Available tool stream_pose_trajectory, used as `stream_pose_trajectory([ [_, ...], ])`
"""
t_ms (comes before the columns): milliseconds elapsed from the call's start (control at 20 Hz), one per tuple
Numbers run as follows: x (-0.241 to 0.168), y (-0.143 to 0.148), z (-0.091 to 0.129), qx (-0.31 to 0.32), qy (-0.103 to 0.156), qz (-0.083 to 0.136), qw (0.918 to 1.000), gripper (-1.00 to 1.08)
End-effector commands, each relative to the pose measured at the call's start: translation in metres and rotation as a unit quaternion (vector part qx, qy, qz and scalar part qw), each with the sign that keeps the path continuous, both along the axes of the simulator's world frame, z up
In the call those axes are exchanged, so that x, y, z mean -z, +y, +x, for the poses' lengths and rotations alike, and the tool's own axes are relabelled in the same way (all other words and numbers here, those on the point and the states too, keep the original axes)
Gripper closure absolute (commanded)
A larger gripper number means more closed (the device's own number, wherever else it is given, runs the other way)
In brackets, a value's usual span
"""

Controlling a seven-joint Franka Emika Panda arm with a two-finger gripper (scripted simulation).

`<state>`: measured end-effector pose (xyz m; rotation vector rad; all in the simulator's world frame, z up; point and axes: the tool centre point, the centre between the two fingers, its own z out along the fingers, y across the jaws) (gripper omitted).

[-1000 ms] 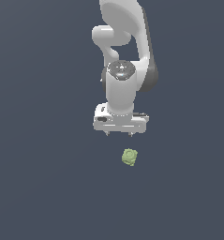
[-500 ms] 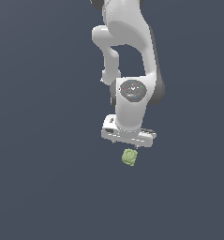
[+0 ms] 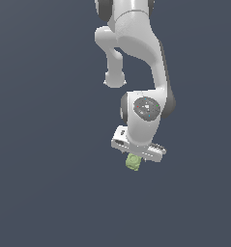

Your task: Pick up the object and move it to a goal position.

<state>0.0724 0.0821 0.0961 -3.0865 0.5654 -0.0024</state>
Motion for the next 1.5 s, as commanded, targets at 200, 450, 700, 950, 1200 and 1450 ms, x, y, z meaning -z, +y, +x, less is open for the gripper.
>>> stream_pose_trajectory([
  [200,0.006,0.004,0.003,0.013,0.001,-0.002,0.9999,-0.92],
  [450,0.012,0.004,0.003,0.011,0.001,-0.001,0.9999,-0.92],
  [700,0.038,0.004,0.002,0.012,0.001,-0.002,0.9999,-0.92],
  [950,0.056,0.004,0.002,0.012,0.001,-0.002,0.9999,-0.92],
  [1200,0.056,0.004,0.003,0.012,0.001,-0.002,0.9999,1.08],
  [1450,0.056,0.004,0.003,0.012,0.001,-0.002,0.9999,1.08],
])
